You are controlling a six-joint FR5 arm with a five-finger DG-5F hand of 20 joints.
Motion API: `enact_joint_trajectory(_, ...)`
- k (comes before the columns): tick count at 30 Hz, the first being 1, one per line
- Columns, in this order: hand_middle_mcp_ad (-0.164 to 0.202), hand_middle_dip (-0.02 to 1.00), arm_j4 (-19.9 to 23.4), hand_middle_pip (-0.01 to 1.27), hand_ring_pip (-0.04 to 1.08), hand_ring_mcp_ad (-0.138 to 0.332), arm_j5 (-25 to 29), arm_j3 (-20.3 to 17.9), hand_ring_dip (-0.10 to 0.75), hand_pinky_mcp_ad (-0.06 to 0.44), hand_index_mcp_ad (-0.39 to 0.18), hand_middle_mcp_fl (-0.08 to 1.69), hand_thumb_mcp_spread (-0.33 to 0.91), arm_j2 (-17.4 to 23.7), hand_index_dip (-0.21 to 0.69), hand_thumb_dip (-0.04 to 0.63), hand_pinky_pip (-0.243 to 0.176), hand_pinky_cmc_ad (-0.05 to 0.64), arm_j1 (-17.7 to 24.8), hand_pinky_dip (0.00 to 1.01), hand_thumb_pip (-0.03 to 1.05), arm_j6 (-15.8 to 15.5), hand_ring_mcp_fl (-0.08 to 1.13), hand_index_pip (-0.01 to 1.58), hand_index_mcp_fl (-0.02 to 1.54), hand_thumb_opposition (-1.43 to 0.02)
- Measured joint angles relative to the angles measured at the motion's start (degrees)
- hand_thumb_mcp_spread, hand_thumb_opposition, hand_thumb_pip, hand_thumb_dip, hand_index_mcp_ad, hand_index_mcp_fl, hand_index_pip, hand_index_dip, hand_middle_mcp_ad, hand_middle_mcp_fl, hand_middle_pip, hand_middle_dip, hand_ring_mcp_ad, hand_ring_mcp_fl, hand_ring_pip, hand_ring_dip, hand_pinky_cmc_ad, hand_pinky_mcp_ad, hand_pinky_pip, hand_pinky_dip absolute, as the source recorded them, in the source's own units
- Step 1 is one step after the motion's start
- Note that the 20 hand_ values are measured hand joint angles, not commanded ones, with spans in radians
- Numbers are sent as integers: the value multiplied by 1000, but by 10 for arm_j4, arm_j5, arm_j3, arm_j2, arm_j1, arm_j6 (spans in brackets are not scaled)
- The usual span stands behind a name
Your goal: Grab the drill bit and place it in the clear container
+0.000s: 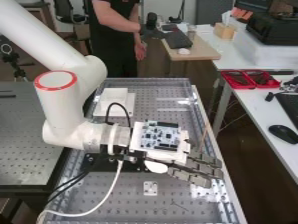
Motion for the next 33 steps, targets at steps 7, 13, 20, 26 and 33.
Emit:
enact_joint_trajectory(7,93,157,11,140,91,115,0,-5,24,131,-183,140,648,3,234,220,-77,311,-1,190,431,9,47,1035,855,-988)
enact_joint_trajectory(13,93,161,24,138,99,113,0,-12,33,129,-185,185,660,6,236,220,-75,323,-2,190,421,21,66,869,977,-1007)
enact_joint_trajectory(20,93,175,30,141,96,113,0,-13,38,129,-182,208,677,15,236,220,-75,328,-4,190,421,25,66,773,1040,-1002)
enact_joint_trajectory(26,89,175,33,141,96,113,3,-15,38,129,-185,208,679,33,236,216,-61,328,-6,190,421,29,70,759,1051,-1002)
enact_joint_trajectory(33,93,175,35,141,93,120,4,-24,38,133,-182,222,682,66,236,216,-59,346,-7,190,424,26,80,757,1051,-1016)
